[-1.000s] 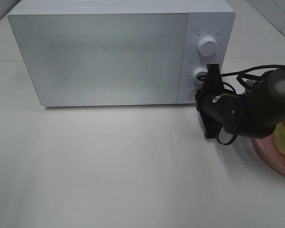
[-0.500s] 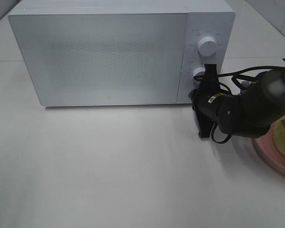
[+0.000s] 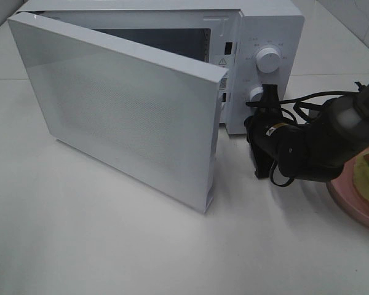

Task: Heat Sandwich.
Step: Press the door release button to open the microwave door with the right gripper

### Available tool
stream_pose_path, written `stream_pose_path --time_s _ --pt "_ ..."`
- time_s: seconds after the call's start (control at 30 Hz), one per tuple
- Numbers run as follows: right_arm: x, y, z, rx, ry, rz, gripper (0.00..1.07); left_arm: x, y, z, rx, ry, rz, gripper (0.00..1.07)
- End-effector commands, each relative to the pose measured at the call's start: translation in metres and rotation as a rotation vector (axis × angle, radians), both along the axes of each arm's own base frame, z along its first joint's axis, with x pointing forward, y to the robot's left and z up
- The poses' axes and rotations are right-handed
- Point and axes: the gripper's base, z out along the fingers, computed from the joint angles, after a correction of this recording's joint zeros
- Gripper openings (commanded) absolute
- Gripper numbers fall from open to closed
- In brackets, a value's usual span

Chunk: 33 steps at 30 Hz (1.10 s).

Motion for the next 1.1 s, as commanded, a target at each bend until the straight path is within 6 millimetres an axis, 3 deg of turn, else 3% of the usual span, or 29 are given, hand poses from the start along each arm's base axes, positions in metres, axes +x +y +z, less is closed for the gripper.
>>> stream_pose_path --time_s 0.03,0.5,1.1 --pt "0.027 -0.004 0.032 0.008 -0.281 -0.042 0.01 -0.004 0.0 0.0 -0.008 -0.035 -0.002 1.03" --pt "0.024 -0.002 0.026 0.015 -0.179 -0.022 0.01 -0.004 0.0 0.0 -0.008 -0.035 -0.002 1.03" --pt "-0.014 -0.006 0.028 -0.021 0.083 0.084 0.0 -0.004 0.0 0.0 -0.008 -0.035 -0.002 1.03"
